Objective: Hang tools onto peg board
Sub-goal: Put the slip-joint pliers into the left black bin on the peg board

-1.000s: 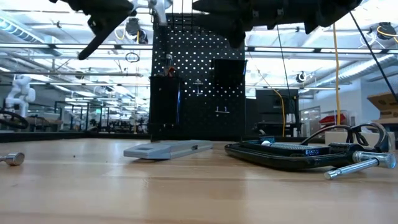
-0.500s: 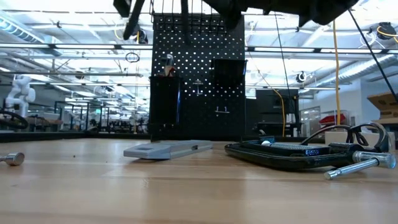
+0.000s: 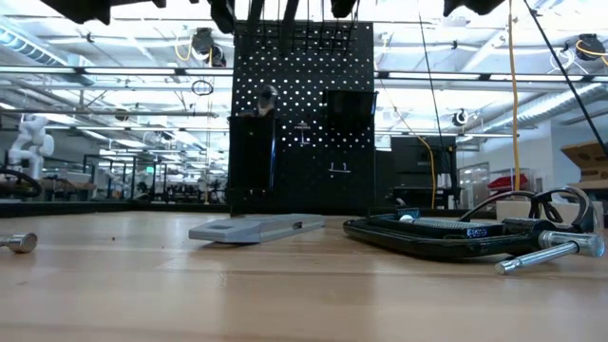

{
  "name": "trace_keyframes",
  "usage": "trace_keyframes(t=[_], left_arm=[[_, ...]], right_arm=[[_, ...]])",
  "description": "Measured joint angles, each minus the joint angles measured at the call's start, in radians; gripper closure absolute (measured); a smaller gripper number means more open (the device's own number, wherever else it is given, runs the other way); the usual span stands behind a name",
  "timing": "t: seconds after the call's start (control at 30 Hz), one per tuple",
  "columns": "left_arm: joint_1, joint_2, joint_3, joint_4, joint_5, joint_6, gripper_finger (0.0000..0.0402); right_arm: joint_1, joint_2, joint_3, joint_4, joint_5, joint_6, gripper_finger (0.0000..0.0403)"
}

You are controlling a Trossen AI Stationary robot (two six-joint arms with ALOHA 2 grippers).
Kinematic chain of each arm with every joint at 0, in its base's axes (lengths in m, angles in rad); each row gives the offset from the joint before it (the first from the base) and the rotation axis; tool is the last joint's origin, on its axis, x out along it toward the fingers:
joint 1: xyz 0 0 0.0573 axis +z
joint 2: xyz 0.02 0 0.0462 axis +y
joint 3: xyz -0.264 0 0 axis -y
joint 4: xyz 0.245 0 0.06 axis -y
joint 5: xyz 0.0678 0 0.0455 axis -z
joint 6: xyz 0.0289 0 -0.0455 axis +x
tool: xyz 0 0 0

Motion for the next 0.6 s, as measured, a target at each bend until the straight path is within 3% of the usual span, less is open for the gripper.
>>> trace_keyframes(t=[0.37, 0.5, 0.6], left_arm=[[0.032, 0.062, 0.000, 0.061, 0.000, 0.011, 0.0401], [0.032, 0.069, 0.000, 0.060, 0.001, 0.012, 0.0401], [0.032, 0.067, 0.000, 0.067, 0.001, 0.013, 0.0401]], right_arm=[[0.000, 0.000, 0.001, 0.022, 0.001, 0.007, 0.0195], [0.000, 0.000, 0.001, 0.022, 0.003, 0.007, 0.0241], [0.000, 0.000, 0.001, 0.010, 0.027, 0.005, 0.0301]])
